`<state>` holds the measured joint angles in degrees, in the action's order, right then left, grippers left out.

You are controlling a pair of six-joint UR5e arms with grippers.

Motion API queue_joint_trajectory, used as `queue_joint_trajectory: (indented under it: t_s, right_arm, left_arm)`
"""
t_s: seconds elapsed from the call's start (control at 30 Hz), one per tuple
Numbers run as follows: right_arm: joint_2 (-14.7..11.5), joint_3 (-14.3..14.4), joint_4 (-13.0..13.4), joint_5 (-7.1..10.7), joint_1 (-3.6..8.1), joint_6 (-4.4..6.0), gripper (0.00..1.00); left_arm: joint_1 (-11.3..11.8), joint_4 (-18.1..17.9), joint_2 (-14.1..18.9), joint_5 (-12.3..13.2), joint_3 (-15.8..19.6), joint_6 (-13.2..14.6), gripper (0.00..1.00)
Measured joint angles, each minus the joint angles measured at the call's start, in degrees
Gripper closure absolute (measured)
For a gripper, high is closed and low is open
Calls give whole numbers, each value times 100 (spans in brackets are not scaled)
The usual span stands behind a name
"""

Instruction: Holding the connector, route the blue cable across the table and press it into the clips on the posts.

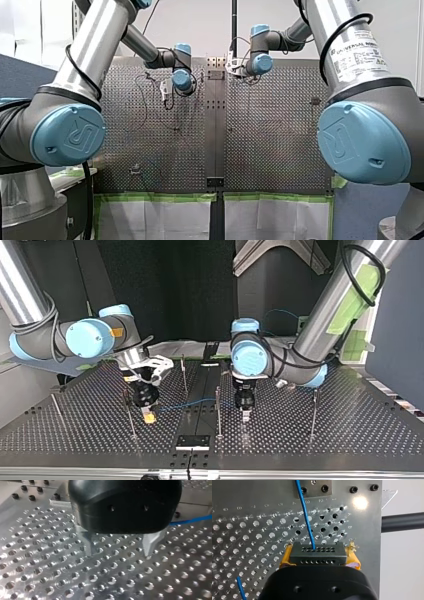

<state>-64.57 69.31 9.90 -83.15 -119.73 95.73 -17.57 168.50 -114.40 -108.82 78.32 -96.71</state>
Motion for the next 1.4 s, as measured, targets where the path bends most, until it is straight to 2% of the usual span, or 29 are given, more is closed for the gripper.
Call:
queue_joint_trajectory:
  t_s: [0.17, 0.5, 1.4]
  right_arm:
    - [3, 0, -8, 0, -13, 0, 100]
    - [5, 19, -28, 0, -27, 0, 100]
    - [20, 106, -43, 0, -39, -18, 100]
  left_arm:
    - [-49, 263, 8, -165, -1, -39, 0]
    - [-201, 610, 251, -196, 96, -148, 0]
    - [-478, 370, 1532, -172, 1325, -196, 0]
